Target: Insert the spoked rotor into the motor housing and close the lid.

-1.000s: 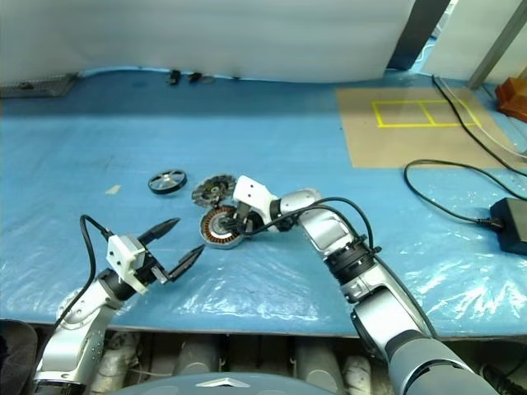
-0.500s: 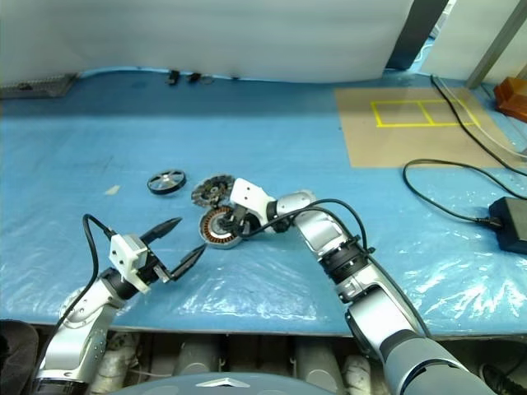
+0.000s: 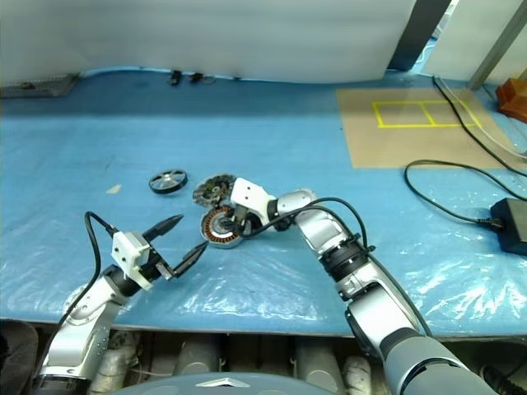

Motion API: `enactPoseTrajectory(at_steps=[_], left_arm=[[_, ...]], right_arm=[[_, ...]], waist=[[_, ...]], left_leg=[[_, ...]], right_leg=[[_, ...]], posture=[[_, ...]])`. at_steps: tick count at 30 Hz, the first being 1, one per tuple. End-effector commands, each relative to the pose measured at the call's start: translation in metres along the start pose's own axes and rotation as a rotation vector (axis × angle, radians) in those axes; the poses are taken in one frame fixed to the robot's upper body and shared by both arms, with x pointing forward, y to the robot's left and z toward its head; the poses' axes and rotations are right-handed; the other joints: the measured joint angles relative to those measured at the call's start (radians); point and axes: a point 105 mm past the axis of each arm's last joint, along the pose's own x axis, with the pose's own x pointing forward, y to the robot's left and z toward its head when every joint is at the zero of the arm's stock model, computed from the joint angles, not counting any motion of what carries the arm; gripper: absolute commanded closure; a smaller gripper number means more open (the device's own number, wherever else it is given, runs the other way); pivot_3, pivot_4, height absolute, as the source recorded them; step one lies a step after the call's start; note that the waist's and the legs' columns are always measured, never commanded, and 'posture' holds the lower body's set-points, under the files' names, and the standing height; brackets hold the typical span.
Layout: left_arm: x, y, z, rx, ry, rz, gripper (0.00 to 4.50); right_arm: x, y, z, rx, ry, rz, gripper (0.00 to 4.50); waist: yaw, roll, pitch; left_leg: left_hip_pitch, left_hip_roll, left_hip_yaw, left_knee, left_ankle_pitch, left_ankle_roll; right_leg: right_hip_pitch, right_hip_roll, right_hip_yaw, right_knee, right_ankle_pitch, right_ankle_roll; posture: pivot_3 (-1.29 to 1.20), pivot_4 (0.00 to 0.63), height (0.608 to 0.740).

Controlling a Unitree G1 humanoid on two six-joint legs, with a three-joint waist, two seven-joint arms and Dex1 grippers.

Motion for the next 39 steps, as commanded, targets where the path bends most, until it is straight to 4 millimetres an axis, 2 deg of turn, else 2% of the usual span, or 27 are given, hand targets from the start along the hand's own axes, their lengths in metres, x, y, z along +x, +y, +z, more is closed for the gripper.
enactPoseTrajectory(at_steps=[1, 2, 7, 10, 12, 13, 15, 23, 36, 39], left_arm=[[0.002, 0.000, 0.007, 0.024, -0.022, -0.011, 0.00], [0.002, 0.000, 0.007, 0.025, -0.022, -0.011, 0.00], [0.002, 0.001, 0.007, 0.030, -0.023, -0.009, 0.00], [0.002, 0.001, 0.007, 0.029, -0.020, -0.010, 0.00], [0.001, 0.000, 0.005, 0.027, -0.016, -0.011, 0.00], [0.001, 0.000, 0.004, 0.026, -0.014, -0.012, 0.00], [0.001, 0.000, 0.004, 0.026, -0.012, -0.012, 0.00], [0.002, 0.000, 0.003, 0.023, -0.009, -0.016, 0.00], [0.002, 0.001, 0.004, 0.025, -0.004, -0.016, 0.00], [0.002, 0.001, 0.004, 0.023, -0.005, -0.016, 0.00]], right_arm=[[-0.003, -0.003, 0.003, -0.039, 0.012, -0.001, 3.84], [-0.003, -0.004, 0.003, -0.039, 0.009, -0.004, 3.84], [-0.001, -0.002, 0.005, -0.006, -0.021, -0.004, 2.08], [0.002, -0.002, 0.013, 0.041, -0.081, -0.009, 1.08], [0.002, -0.003, 0.022, 0.091, -0.132, -0.009, 1.08], [0.002, -0.003, 0.026, 0.117, -0.158, -0.010, 1.19], [0.002, -0.004, 0.031, 0.146, -0.187, -0.012, 1.69], [0.006, -0.004, 0.026, 0.110, -0.160, -0.031, 4.48], [0.013, 0.001, 0.011, 0.059, -0.085, -0.019, 4.48], [0.014, 0.001, 0.001, 0.029, -0.039, -0.026, 4.48]], waist=[[0.000, 0.000, 0.000], [0.000, 0.000, 0.000], [0.000, 0.000, 0.000], [0.000, 0.000, 0.000], [0.000, 0.000, 0.000], [0.000, 0.000, 0.000], [0.000, 0.000, 0.000], [0.000, 0.000, 0.000], [-0.001, 0.000, 0.000], [-0.001, 0.000, 0.000]], left_leg=[[0.000, 0.000, 0.000, 0.000, 0.000, 0.000], [0.000, 0.000, 0.000, 0.000, 0.000, 0.000], [0.000, 0.000, 0.000, 0.000, 0.000, 0.000], [0.000, 0.000, 0.000, 0.000, 0.000, 0.000], [0.000, 0.000, 0.000, 0.000, 0.000, 0.000], [0.000, 0.000, 0.000, 0.000, 0.000, 0.000], [0.000, 0.000, 0.000, 0.000, 0.000, 0.000], [0.000, 0.000, 0.000, 0.000, 0.000, 0.000], [0.000, 0.000, 0.000, 0.000, 0.000, 0.000], [0.000, 0.000, 0.000, 0.000, 0.000, 0.000]], right_leg=[[0.000, 0.000, 0.000, 0.000, 0.000, 0.000], [0.000, 0.000, 0.000, 0.000, 0.000, 0.000], [0.000, 0.000, 0.000, 0.000, 0.000, 0.000], [0.000, 0.000, 0.000, 0.000, 0.000, 0.000], [0.000, 0.000, 0.000, 0.000, 0.000, 0.000], [0.000, 0.000, 0.000, 0.000, 0.000, 0.000], [0.000, 0.000, 0.000, 0.000, 0.000, 0.000], [0.000, 0.000, 0.000, 0.000, 0.000, 0.000], [0.000, 0.000, 0.000, 0.000, 0.000, 0.000], [0.000, 0.000, 0.000, 0.000, 0.000, 0.000]], posture=[[0.00, 0.150, 0.740], [0.00, 0.150, 0.740], [0.00, 0.150, 0.740], [0.00, 0.150, 0.740], [0.00, 0.150, 0.740], [0.00, 0.150, 0.740], [0.00, 0.150, 0.740], [0.00, 0.150, 0.740], [0.00, 0.150, 0.740], [0.00, 0.150, 0.740]])
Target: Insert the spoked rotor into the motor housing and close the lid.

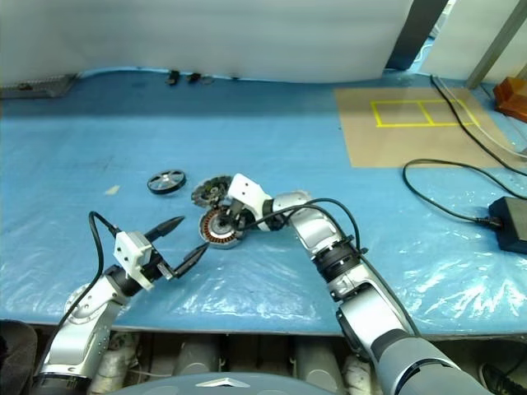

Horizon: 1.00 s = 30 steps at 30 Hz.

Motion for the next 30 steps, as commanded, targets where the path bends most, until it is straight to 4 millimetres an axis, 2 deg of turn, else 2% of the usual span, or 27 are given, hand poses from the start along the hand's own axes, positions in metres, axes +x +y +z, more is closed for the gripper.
enactPoseTrajectory(at_steps=[1, 9, 14, 18, 21, 27, 30], left_arm=[[0.002, 0.001, 0.009, 0.031, -0.024, -0.009, 0.00], [0.003, 0.000, 0.011, 0.034, -0.028, -0.014, 0.00], [0.005, 0.000, 0.011, 0.033, -0.029, -0.020, 0.00], [0.006, 0.001, 0.012, 0.034, -0.031, -0.020, 0.00], [0.007, 0.002, 0.012, 0.035, -0.033, -0.022, 0.00], [0.010, 0.000, 0.012, 0.030, -0.037, -0.032, 0.00], [0.012, 0.000, 0.012, 0.030, -0.038, -0.037, 0.00]], right_arm=[[0.003, 0.002, -0.009, -0.045, 0.042, 0.006, 4.48], [0.000, 0.001, -0.027, -0.217, 0.130, -0.003, 4.48], [0.007, 0.001, -0.007, -0.178, 0.009, -0.039, 4.48], [0.009, 0.005, -0.014, -0.174, 0.038, -0.020, 4.48], [0.005, 0.014, -0.028, -0.168, 0.103, 0.047, 4.48], [0.000, -0.010, -0.023, -0.153, 0.076, -0.112, 4.48], [0.001, -0.010, -0.030, -0.139, 0.103, -0.110, 4.48]], waist=[[0.000, 0.000, 0.000], [0.000, 0.000, 0.000], [-0.001, 0.000, 0.000], [-0.002, 0.000, 0.000], [-0.002, 0.000, 0.000], [-0.001, 0.000, -0.001], [-0.001, 0.000, -0.001]], left_leg=[[0.000, 0.000, 0.000, 0.000, 0.000, 0.000], [0.005, 0.000, 0.000, 0.000, 0.000, 0.000], [0.005, 0.000, 0.000, 0.000, 0.000, 0.000], [0.005, 0.000, 0.000, 0.000, 0.000, 0.000], [0.005, 0.000, 0.000, 0.000, 0.000, 0.000], [0.005, 0.000, 0.000, 0.000, 0.000, 0.000], [0.005, 0.000, 0.000, 0.000, 0.000, 0.000]], right_leg=[[0.000, 0.000, 0.000, 0.000, 0.000, 0.000], [0.005, 0.000, 0.000, 0.000, 0.000, 0.000], [0.006, 0.000, 0.000, 0.000, 0.000, 0.000], [0.006, 0.000, 0.000, 0.000, 0.000, 0.000], [0.006, 0.000, 0.000, 0.000, 0.000, 0.000], [0.006, -0.001, 0.000, 0.000, 0.000, 0.000], [0.006, -0.001, 0.000, 0.001, 0.000, 0.000]], posture=[[0.00, 0.150, 0.740], [0.00, 0.150, 0.740], [0.00, 0.150, 0.740], [0.00, 0.150, 0.740], [0.00, 0.150, 0.740], [0.00, 0.150, 0.740], [0.00, 0.150, 0.740]])
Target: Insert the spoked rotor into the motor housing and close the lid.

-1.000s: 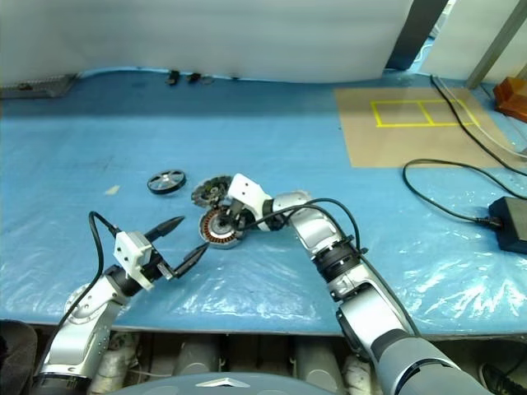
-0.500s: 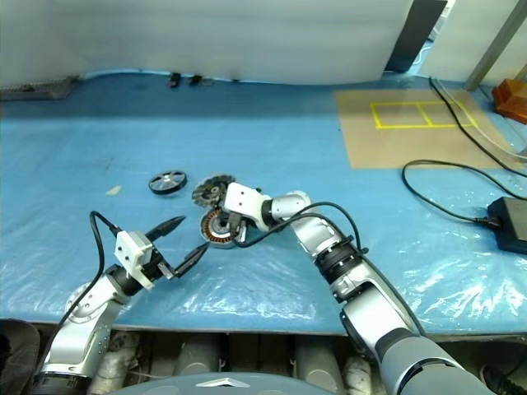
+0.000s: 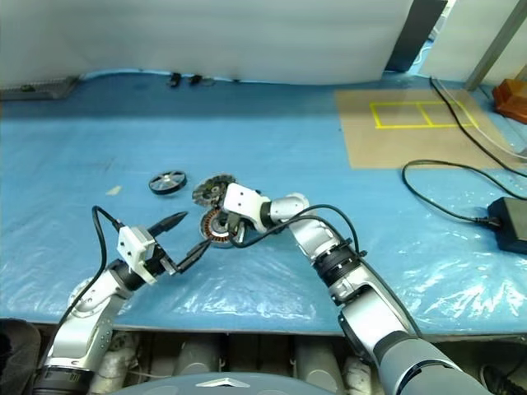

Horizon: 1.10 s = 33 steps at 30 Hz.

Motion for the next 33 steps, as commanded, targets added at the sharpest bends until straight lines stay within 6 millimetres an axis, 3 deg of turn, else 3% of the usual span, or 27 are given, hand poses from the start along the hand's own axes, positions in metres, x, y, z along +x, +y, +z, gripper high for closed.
enactPoseTrajectory(at_steps=[1, 4, 13, 18, 26, 33], left_arm=[[0.002, 0.000, 0.006, 0.020, -0.017, -0.013, 0.00], [0.002, 0.000, 0.006, 0.020, -0.016, -0.013, 0.00], [0.002, -0.001, 0.005, 0.017, -0.014, -0.016, 0.00], [0.003, 0.000, 0.005, 0.019, -0.014, -0.019, 0.00], [0.004, -0.002, 0.005, 0.017, -0.015, -0.028, 0.00], [0.006, 0.000, 0.006, 0.022, -0.018, -0.032, 0.00]], right_arm=[[-0.004, 0.001, -0.029, 0.032, 0.113, -0.012, 4.48], [-0.005, 0.000, -0.034, 0.018, 0.135, -0.024, 4.48], [-0.006, -0.025, -0.010, -0.015, 0.022, -0.154, 4.48], [-0.006, -0.024, -0.008, -0.016, 0.010, -0.133, 4.48], [-0.008, -0.027, 0.020, 0.215, -0.115, -0.102, 4.48], [-0.010, -0.024, 0.044, 0.033, -0.022, 0.036, 4.48]], waist=[[0.000, 0.000, 0.000], [0.002, 0.000, 0.000], [0.002, 0.000, 0.000], [0.001, 0.000, 0.000], [0.000, 0.001, 0.000], [-0.003, 0.001, 0.000]], left_leg=[[0.000, 0.000, 0.000, 0.000, 0.000, 0.000], [0.003, 0.000, 0.000, 0.000, 0.000, 0.000], [0.004, 0.000, 0.000, 0.000, 0.000, 0.000], [0.000, 0.000, 0.000, 0.000, 0.000, 0.000], [-0.002, 0.000, 0.000, 0.000, 0.000, 0.000], [-0.006, 0.000, 0.000, -0.001, 0.000, 0.000]], right_leg=[[0.000, 0.000, 0.000, 0.000, 0.000, 0.000], [0.003, 0.000, 0.000, 0.000, 0.000, 0.000], [0.002, 0.000, 0.000, 0.000, 0.000, 0.000], [-0.001, 0.000, 0.000, -0.001, 0.000, 0.000], [-0.003, 0.000, 0.000, -0.001, 0.000, -0.001], [-0.008, 0.000, 0.000, -0.001, 0.001, -0.001]], posture=[[0.00, 0.150, 0.740], [0.00, 0.150, 0.740], [0.00, 0.150, 0.740], [0.00, 0.150, 0.740], [0.00, 0.150, 0.740], [0.00, 0.150, 0.740]])
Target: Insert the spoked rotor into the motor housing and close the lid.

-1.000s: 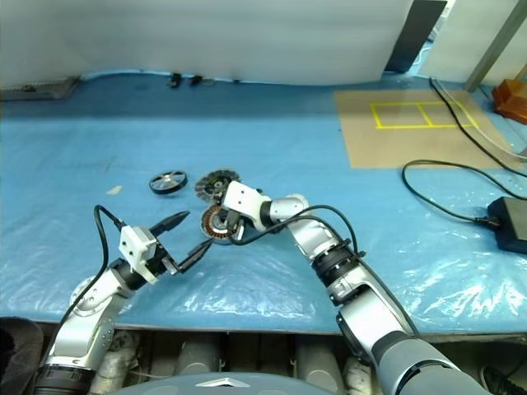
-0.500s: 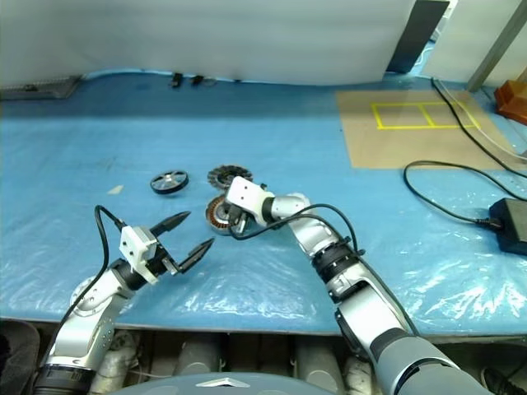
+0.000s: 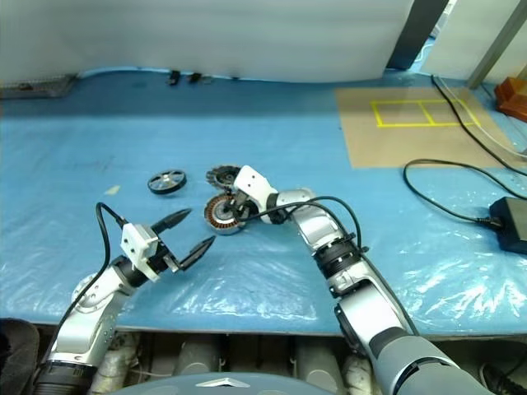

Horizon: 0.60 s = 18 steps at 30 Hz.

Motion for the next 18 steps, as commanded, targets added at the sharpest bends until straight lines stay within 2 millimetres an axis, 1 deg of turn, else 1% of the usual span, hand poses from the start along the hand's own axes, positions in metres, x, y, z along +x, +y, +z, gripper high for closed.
enactPoseTrajectory(at_steps=[1, 5, 7, 11, 18], left_arm=[[0.000, 0.000, 0.003, 0.015, -0.006, -0.010, 0.00], [0.000, 0.000, 0.002, 0.013, -0.005, -0.007, 0.00], [0.000, -0.001, 0.001, 0.012, -0.007, -0.003, 0.00], [-0.001, -0.003, 0.001, 0.010, -0.010, 0.003, 0.00], [-0.005, -0.002, -0.001, 0.011, -0.007, 0.025, 0.00]], right_arm=[[0.000, 0.002, 0.035, -0.140, 0.006, 0.078, 4.48], [0.004, -0.005, 0.042, -0.241, 0.100, 0.096, 4.48], [0.006, -0.005, 0.045, -0.281, 0.138, 0.136, 4.48], [0.009, -0.004, 0.034, -0.364, 0.268, 0.221, 4.48], [0.012, -0.004, 0.028, -0.427, 0.338, 0.266, 4.48]], waist=[[-0.002, 0.000, 0.000], [-0.001, 0.000, 0.000], [-0.001, 0.000, 0.000], [-0.001, 0.000, 0.000], [-0.002, 0.000, 0.000]], left_leg=[[0.000, 0.000, 0.000, 0.000, 0.000, 0.000], [-0.001, 0.001, 0.000, -0.001, 0.000, 0.000], [-0.002, 0.000, 0.000, -0.001, 0.000, 0.000], [-0.003, 0.000, 0.001, 0.000, 0.000, 0.000], [-0.003, 0.001, 0.001, 0.000, 0.000, 0.000]], right_leg=[[-0.001, 0.000, 0.000, 0.000, 0.000, 0.000], [-0.002, 0.000, 0.000, 0.001, 0.000, 0.000], [-0.003, 0.000, 0.000, 0.000, 0.000, 0.000], [-0.004, 0.000, 0.000, 0.000, 0.000, -0.001], [-0.004, 0.000, 0.000, 0.001, 0.000, -0.001]], posture=[[0.00, 0.150, 0.740], [0.00, 0.150, 0.740], [0.00, 0.150, 0.740], [0.00, 0.150, 0.740], [0.00, 0.150, 0.740]])
